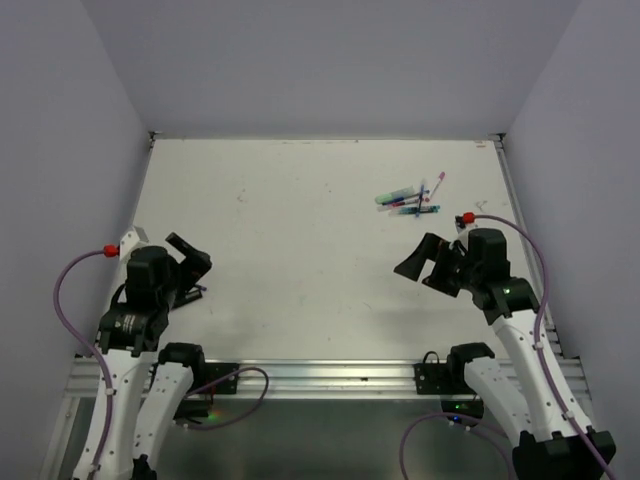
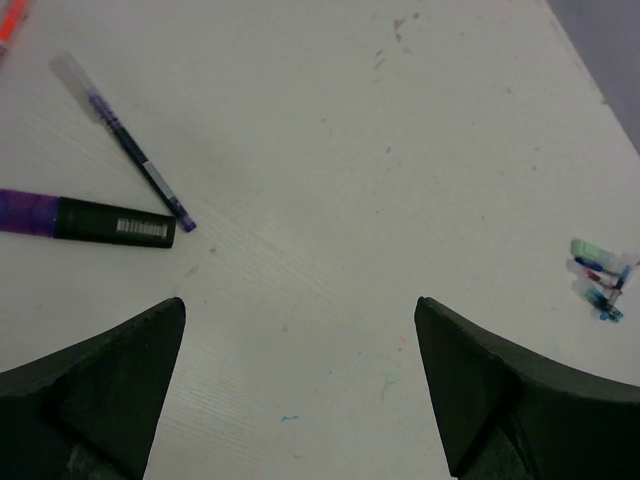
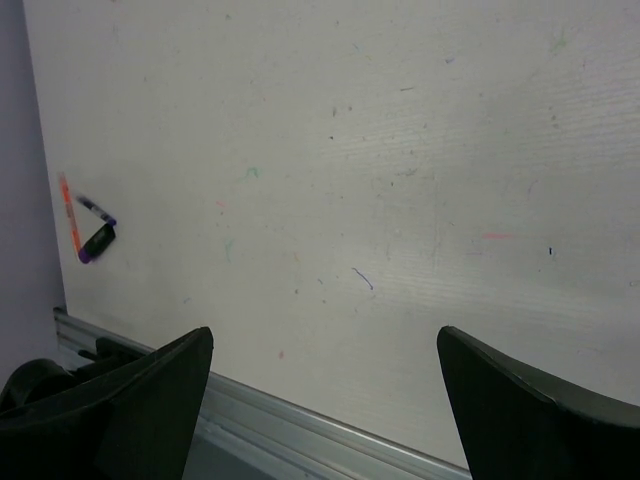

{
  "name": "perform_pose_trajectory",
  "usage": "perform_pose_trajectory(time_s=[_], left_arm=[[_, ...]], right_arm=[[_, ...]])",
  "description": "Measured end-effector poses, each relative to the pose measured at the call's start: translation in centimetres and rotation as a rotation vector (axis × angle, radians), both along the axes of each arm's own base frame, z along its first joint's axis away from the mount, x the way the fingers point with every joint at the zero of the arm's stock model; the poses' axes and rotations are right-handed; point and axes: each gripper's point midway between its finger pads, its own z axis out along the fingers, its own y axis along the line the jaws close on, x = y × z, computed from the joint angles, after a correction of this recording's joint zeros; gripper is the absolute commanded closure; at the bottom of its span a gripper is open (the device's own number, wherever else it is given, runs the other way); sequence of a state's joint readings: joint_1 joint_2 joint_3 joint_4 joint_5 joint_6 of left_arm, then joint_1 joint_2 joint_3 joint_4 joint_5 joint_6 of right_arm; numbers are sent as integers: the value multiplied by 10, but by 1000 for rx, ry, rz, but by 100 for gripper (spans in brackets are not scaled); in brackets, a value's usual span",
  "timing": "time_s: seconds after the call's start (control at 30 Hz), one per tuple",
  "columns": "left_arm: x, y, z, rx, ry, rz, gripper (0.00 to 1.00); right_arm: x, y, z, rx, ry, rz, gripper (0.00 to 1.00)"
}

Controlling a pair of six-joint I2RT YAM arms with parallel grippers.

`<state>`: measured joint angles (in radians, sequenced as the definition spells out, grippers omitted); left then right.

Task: Open the pen caps

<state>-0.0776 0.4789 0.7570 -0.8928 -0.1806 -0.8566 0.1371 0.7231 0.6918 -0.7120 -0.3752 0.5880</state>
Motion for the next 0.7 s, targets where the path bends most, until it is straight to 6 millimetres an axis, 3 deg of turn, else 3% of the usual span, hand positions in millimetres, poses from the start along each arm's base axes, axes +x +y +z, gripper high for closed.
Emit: perform_pose_trajectory(time_s=[0.17, 0.27, 0.4, 0.53, 0.7], left_arm=[[6, 7, -37, 33, 204, 47, 0], [16, 2, -47, 46, 250, -6, 0], [49, -19, -40, 36, 169, -159, 3], [82, -36, -33, 20, 100, -260, 0], [87, -19, -30, 58, 159, -157, 1]], right_arm=[[10, 3, 8, -4, -7, 23, 1], [19, 3, 5, -32, 12, 29, 1], [41, 2, -3, -74, 59, 25, 1], [69, 6, -15, -80, 112, 18, 1], [93, 20, -16, -87, 178, 41, 1]])
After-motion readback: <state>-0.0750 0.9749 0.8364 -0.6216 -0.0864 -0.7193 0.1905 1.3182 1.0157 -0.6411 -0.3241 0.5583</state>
